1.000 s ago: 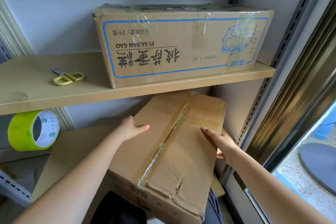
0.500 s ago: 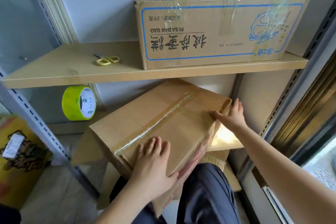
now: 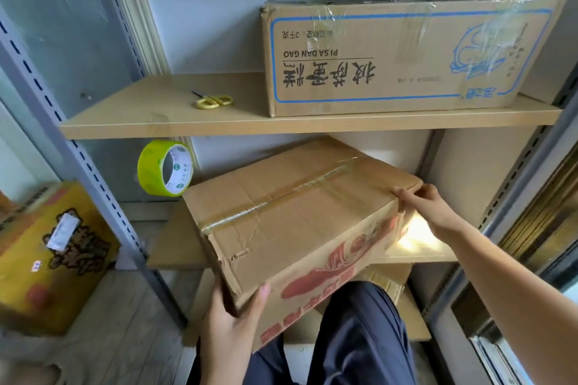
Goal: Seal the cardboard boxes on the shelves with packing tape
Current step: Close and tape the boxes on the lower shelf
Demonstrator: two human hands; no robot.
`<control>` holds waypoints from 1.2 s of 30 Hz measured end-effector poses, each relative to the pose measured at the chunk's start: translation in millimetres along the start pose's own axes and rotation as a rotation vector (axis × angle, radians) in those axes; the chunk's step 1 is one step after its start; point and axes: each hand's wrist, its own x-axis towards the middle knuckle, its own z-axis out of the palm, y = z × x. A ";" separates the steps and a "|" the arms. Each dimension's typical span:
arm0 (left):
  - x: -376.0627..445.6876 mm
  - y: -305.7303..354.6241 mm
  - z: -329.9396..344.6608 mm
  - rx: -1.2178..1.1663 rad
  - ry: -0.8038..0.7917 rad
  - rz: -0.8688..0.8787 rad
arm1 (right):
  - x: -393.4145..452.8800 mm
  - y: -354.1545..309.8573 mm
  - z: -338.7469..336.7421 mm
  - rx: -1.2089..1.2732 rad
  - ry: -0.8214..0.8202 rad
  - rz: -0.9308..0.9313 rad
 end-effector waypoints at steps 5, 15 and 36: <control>0.7 33.5 -20.0 -0.190 -0.011 0.083 | -64.5 -31.4 -36.7 -0.098 0.017 -0.172; 27.4 123.9 -93.6 -0.614 -0.152 0.008 | -137.8 -117.8 -89.1 0.292 -0.195 -0.280; 116.1 89.7 -55.6 -0.162 -0.070 0.224 | -114.0 -83.4 -18.4 -0.073 -0.087 0.045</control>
